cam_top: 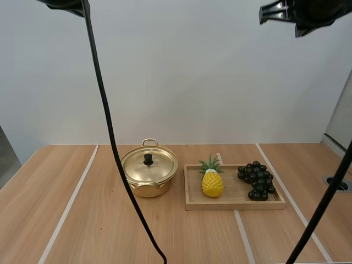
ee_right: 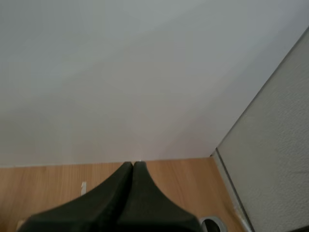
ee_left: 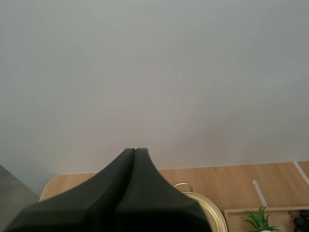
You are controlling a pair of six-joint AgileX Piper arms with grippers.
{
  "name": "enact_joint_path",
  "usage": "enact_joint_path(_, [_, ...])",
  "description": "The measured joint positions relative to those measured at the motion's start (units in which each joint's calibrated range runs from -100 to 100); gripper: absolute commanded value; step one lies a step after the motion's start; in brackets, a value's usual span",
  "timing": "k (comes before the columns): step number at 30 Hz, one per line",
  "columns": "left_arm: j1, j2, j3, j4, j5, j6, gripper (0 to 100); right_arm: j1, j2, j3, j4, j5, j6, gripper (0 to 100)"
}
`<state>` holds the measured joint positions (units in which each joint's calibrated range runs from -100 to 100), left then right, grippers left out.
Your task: Open the pot, put the grape inside, and close it
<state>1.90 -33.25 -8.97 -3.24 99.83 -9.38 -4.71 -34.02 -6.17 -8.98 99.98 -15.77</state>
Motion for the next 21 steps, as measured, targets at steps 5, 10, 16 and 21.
enact_joint_path(5, [0.0,4.4,0.0,-0.2,0.2,2.0,0,0.0,0.3,10.6,0.0,0.0,0.0,0])
enact_joint_path(10, [0.0,7.6,0.0,-3.5,0.2,6.2,0,0.0,0.3,16.8,2.8,0.0,0.0,0])
enact_joint_path(16, [0.0,10.2,3.2,-4.8,0.2,7.0,0,0.0,0.3,18.3,4.0,0.0,0.0,0])
enact_joint_path(21, [0.0,11.2,8.3,-5.5,0.2,7.8,0,0.0,0.3,18.3,3.7,0.0,0.0,0])
